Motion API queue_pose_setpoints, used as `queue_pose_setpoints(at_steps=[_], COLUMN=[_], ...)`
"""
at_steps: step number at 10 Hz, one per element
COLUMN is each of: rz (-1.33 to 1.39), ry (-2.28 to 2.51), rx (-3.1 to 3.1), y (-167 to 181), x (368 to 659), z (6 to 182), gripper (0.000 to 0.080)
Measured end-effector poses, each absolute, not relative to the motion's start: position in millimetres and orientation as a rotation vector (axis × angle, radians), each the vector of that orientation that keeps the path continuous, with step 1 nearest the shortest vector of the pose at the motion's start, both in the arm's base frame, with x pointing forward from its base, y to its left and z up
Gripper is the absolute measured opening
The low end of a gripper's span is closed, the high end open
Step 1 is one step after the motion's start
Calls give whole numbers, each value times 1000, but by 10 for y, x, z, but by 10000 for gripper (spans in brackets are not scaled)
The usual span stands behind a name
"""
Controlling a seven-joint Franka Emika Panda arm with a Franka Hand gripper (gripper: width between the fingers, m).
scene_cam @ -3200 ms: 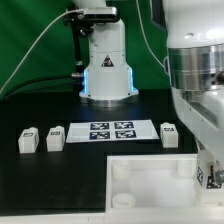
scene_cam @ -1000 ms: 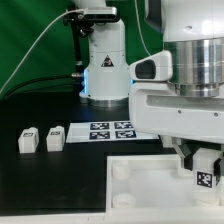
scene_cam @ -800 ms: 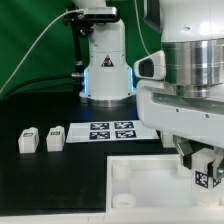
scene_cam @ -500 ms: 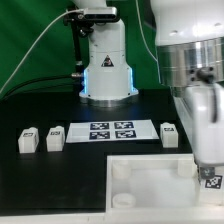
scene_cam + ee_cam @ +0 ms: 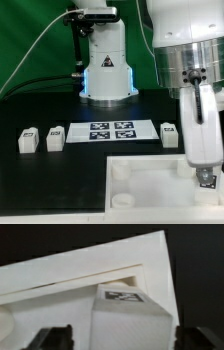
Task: Assemble one leg
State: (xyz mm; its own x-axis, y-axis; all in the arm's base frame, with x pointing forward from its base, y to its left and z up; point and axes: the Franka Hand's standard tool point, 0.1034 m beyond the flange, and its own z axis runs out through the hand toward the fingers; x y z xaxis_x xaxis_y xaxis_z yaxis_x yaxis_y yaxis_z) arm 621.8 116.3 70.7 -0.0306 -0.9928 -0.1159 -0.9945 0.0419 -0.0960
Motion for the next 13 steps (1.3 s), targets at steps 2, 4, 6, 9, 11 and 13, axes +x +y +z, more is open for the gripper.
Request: queue_pose_setpoints(at_steps=[2, 4, 6, 9, 11, 13], rz=[-90, -108, -133, -99, -104, -91], ry=[1697, 1492, 1175, 339, 470, 700], rx=[-2447, -2585, -2759, -3053, -3032, -2980], y=[1198, 1182, 1182, 1149, 1157, 1160], x=[6217, 6216, 6221, 6374, 6377, 6372], z=[700, 696, 701, 690, 687, 681], gripper=[639, 648, 648, 648, 620, 436])
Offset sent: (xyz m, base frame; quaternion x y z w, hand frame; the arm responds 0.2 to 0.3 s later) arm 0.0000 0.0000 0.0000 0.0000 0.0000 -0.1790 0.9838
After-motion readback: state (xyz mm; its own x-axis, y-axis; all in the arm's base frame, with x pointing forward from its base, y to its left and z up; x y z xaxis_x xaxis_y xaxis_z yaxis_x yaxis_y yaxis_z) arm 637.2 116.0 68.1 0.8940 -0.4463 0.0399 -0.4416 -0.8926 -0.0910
